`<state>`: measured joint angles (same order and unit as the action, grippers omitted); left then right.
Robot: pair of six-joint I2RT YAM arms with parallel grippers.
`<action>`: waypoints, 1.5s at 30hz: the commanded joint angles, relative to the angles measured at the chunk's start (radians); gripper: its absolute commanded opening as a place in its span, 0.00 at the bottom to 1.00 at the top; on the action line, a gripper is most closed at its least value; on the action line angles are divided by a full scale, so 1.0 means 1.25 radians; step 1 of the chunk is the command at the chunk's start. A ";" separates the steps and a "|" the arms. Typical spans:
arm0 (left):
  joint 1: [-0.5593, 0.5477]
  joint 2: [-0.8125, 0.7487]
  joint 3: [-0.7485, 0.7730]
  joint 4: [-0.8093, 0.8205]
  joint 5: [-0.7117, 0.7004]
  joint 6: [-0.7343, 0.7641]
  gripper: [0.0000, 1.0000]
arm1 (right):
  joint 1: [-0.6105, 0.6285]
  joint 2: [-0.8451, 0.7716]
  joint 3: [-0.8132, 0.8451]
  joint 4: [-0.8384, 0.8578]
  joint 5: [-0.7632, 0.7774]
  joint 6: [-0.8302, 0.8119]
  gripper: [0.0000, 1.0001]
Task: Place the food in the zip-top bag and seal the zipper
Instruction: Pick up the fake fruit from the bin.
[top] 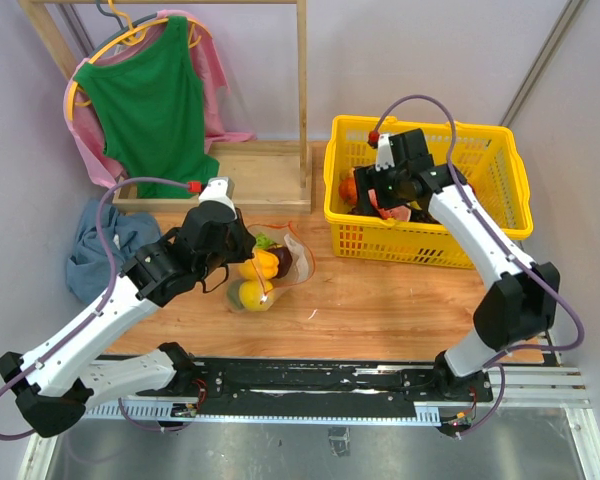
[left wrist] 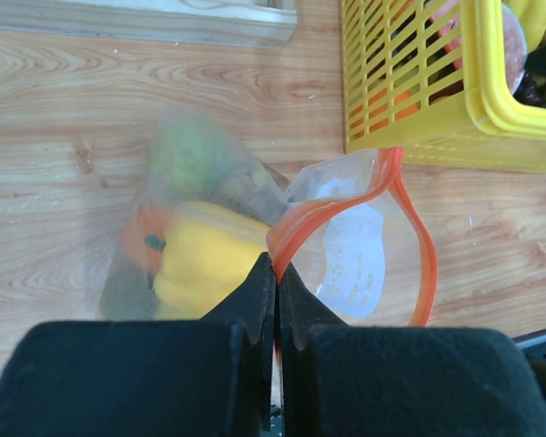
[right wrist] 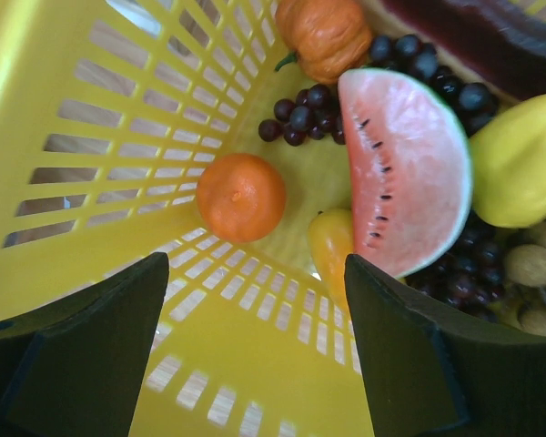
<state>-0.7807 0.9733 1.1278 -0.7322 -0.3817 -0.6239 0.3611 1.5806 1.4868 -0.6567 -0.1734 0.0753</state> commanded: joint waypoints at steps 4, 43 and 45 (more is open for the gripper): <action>0.005 0.004 0.022 0.060 0.002 0.008 0.00 | -0.019 0.101 -0.005 0.022 -0.110 -0.051 0.86; 0.005 0.015 -0.002 0.073 0.027 -0.003 0.00 | -0.030 0.181 -0.030 0.038 -0.085 -0.007 0.55; 0.004 0.014 -0.005 0.076 0.030 -0.006 0.00 | -0.028 0.143 -0.030 0.026 -0.075 -0.002 0.55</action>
<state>-0.7807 1.0016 1.1213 -0.6819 -0.3401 -0.6250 0.3355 1.8782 1.4498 -0.5846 -0.3092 0.0505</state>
